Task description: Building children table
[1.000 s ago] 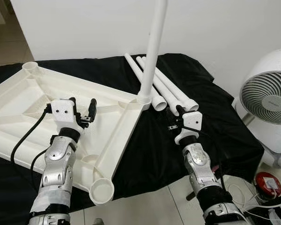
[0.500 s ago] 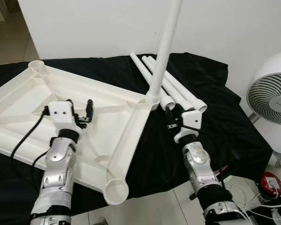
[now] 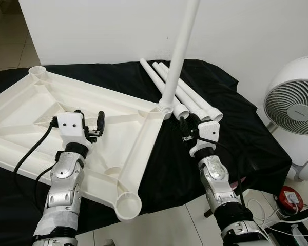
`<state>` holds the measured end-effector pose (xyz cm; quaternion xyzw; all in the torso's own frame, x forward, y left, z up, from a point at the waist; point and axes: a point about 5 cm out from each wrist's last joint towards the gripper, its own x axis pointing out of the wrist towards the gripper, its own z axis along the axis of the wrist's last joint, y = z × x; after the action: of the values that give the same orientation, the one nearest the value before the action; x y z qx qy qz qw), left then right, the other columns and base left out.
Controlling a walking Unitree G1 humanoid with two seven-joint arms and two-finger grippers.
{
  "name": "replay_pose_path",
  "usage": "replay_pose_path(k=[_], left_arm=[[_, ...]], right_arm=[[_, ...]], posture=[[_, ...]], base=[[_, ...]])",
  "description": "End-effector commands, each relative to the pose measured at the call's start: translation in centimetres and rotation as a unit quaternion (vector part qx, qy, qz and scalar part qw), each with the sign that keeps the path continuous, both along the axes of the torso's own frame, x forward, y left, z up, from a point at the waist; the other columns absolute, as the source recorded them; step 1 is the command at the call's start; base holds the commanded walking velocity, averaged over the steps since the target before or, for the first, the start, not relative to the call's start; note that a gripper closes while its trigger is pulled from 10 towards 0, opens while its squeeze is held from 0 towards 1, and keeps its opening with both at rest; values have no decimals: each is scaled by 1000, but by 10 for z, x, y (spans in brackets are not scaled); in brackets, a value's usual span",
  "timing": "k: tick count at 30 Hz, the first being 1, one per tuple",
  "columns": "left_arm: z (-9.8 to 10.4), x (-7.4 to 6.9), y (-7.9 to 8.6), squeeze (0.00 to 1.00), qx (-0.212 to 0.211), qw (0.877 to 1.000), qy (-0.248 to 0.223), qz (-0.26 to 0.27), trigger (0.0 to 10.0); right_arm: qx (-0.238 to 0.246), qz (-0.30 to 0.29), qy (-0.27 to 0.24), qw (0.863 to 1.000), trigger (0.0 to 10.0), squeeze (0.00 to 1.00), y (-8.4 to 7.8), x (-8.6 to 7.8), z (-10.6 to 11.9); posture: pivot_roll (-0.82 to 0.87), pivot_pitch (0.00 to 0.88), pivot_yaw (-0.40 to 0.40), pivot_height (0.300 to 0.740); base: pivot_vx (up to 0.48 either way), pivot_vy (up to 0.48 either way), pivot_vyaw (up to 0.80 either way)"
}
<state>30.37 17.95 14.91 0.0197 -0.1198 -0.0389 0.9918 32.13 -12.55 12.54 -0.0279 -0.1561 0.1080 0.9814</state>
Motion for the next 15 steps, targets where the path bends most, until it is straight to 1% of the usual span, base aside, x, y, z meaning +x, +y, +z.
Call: replay_pose_path(k=[1,5,7,15], left_arm=[[2,-2,-3,0,8,1000,-8,-3,10000],[2,-2,-3,0,12,1000,-9,-1,10000],[2,-3,-3,0,12,1000,-9,-2,10000],[1,-4,-5,0,12,1000,-7,-1,10000]], right_arm=[[2,-3,9,1000,10000,0,-4,-1,-5],[2,-1,8,1000,10000,0,-3,-1,-5],[2,0,8,1000,10000,0,-2,-1,-5],[2,1,10,1000,10000,0,-2,-2,-6]], posture=[[61,0,-49,740],[63,0,-50,740],[64,0,-49,740],[65,0,-49,740]], base=[[0,0,0],[0,0,0],[0,-375,0],[0,-480,0]])
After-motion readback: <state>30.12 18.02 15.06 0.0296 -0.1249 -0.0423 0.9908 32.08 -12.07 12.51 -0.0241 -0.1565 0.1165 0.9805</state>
